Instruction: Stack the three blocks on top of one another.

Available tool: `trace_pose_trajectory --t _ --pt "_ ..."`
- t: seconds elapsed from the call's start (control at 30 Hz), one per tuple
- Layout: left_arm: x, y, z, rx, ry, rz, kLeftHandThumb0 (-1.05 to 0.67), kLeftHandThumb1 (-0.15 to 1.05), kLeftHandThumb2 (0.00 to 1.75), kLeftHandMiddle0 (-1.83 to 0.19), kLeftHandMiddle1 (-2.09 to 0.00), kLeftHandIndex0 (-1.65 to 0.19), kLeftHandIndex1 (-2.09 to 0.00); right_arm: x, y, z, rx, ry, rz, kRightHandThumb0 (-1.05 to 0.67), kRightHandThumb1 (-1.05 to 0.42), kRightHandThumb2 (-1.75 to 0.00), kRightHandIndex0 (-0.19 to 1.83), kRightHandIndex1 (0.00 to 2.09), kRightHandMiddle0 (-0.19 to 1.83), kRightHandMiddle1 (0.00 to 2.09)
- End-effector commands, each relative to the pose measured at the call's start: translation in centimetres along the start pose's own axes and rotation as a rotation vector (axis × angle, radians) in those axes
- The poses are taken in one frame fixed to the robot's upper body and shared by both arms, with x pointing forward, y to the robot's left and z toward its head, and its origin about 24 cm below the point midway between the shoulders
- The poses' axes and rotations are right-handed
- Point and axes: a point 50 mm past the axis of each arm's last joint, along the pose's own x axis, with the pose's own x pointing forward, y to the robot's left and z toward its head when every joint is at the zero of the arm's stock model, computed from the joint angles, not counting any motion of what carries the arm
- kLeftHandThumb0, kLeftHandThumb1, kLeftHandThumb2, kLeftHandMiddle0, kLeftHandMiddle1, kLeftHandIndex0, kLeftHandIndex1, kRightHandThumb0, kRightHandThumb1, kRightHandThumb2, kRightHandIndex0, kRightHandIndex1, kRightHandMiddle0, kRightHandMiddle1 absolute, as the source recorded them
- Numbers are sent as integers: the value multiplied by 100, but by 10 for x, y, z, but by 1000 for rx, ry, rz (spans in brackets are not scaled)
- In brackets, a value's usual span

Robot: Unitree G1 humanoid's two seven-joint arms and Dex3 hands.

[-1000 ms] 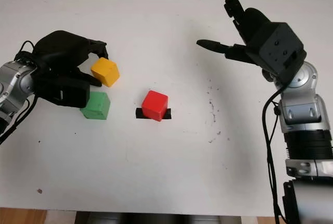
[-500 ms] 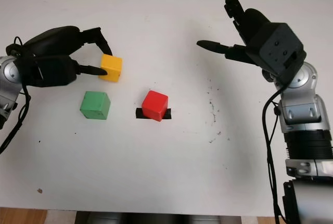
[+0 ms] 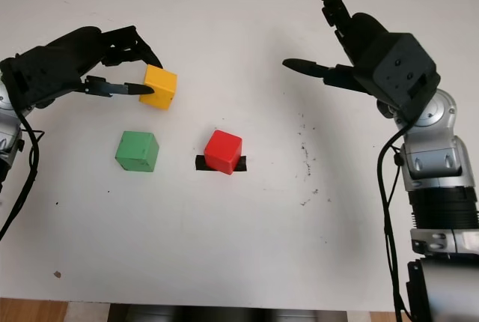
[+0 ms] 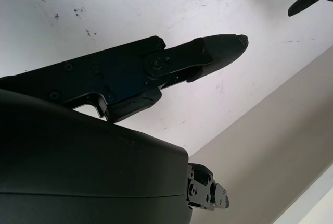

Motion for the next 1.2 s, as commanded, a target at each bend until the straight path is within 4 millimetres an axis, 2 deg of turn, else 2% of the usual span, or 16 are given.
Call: trace_pose_trajectory --t 0.0,0.2,0.5,0.77,1.0,1.17 --pt "-1 13 12 -4 -58 56 -42 105 24 -34 -6 -22 -174 -2 -1 1 -13 -2 -8 -69 -105 -12 -19 0 -19 0" --pt "-5 13 20 -123 -146 88 -43 105 24 -29 -4 -24 -175 -2 0 1 -5 -8 -8 -68 -105 -12 -19 0 -19 0" --pt "-2 5 27 -197 -261 -25 -49 105 27 -22 -2 -23 -169 -3 0 0 -36 -21 -20 -69 -105 -11 -19 0 -19 0" --pt "1 -5 46 -236 -364 -123 -53 105 27 -18 -3 -23 -169 -2 1 0 -42 -18 -22 -69 -105 -11 -19 0 -19 0" --pt "2 -18 51 -258 -397 -201 -54 105 25 -17 -4 -23 -166 -3 0 0 -56 -19 -22 -69 -105 -11 -19 0 -19 0" --pt "5 -31 55 -260 -437 -238 -55 105 30 -17 -5 -28 -172 -3 1 0 -58 -13 -21 -70 -105 -10 -19 0 -19 0"
